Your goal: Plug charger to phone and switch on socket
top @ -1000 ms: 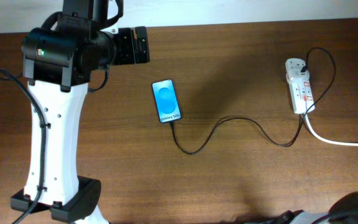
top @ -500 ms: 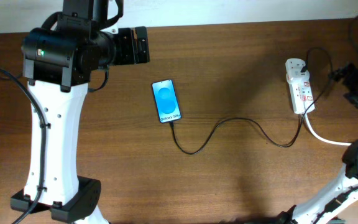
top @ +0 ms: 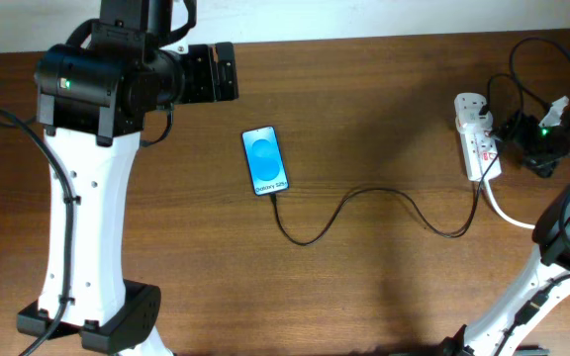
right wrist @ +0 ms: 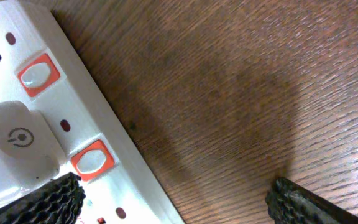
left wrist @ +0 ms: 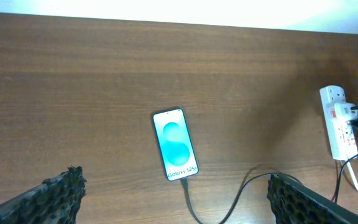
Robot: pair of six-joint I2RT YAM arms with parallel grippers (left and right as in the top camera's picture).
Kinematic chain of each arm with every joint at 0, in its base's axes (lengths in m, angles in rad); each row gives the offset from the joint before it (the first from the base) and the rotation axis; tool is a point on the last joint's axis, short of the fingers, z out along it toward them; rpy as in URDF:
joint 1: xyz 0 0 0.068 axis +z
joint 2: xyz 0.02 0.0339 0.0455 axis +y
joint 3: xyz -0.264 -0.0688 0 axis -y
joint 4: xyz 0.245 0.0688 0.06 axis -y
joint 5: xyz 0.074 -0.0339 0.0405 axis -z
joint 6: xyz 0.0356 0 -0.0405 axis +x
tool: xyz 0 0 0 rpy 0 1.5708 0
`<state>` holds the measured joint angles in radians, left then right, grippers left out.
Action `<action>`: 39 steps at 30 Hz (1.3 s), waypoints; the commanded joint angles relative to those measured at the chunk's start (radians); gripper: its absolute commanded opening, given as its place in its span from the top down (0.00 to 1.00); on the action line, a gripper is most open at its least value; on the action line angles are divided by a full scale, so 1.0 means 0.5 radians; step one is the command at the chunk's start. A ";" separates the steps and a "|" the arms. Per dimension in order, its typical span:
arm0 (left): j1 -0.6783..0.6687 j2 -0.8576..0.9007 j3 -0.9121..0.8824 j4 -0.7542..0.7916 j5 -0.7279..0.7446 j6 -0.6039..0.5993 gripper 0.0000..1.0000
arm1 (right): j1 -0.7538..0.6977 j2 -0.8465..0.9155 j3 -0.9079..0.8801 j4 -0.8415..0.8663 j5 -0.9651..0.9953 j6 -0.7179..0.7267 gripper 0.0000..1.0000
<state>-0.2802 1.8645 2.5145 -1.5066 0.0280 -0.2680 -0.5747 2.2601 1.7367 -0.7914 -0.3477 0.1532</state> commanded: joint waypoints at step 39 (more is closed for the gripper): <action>0.002 -0.024 0.003 0.003 -0.013 0.032 0.01 | -0.223 0.035 2.166 -1.548 -0.116 -0.010 0.02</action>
<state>-0.2802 1.8645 2.5145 -1.5066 0.0257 -0.2680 -0.7155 2.2955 2.6740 -1.5120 -0.3676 0.2020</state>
